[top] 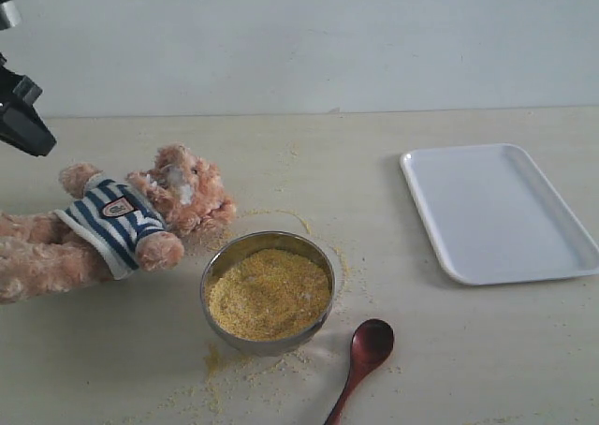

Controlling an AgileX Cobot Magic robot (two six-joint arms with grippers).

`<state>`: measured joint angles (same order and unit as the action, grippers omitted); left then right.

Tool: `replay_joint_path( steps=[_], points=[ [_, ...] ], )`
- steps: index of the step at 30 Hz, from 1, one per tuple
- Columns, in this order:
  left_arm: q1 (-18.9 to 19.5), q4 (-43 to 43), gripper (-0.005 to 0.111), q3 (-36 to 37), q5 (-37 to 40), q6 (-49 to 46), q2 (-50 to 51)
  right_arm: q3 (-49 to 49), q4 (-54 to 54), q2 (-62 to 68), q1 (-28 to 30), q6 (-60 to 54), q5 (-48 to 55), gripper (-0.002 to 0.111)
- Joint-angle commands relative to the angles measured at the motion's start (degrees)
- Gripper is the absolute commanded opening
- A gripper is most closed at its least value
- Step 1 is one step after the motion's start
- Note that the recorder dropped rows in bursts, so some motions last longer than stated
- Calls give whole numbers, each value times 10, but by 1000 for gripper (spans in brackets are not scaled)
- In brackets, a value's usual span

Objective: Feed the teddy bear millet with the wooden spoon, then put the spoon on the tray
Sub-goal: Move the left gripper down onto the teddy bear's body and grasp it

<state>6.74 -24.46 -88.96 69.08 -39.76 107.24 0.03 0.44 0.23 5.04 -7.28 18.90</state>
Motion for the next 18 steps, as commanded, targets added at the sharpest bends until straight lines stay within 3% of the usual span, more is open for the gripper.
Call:
replay_joint_path(
  steps=[1,5,8,14,18],
  points=[
    [0,6,35,-5,9,-92,26,0,-1,-2,1,-1,-4,0],
    [0,6,71,-5,-32,-68,51,0,-1,-2,1,-1,-4,0],
    [0,2,86,-5,-59,-40,67,0,-1,-2,1,-1,-4,0],
    [0,-1,88,-5,4,-74,116,0,-1,-2,1,-1,-4,0],
    [0,-1,88,-5,5,-80,146,0,-1,-2,1,-1,-4,0]
  ],
)
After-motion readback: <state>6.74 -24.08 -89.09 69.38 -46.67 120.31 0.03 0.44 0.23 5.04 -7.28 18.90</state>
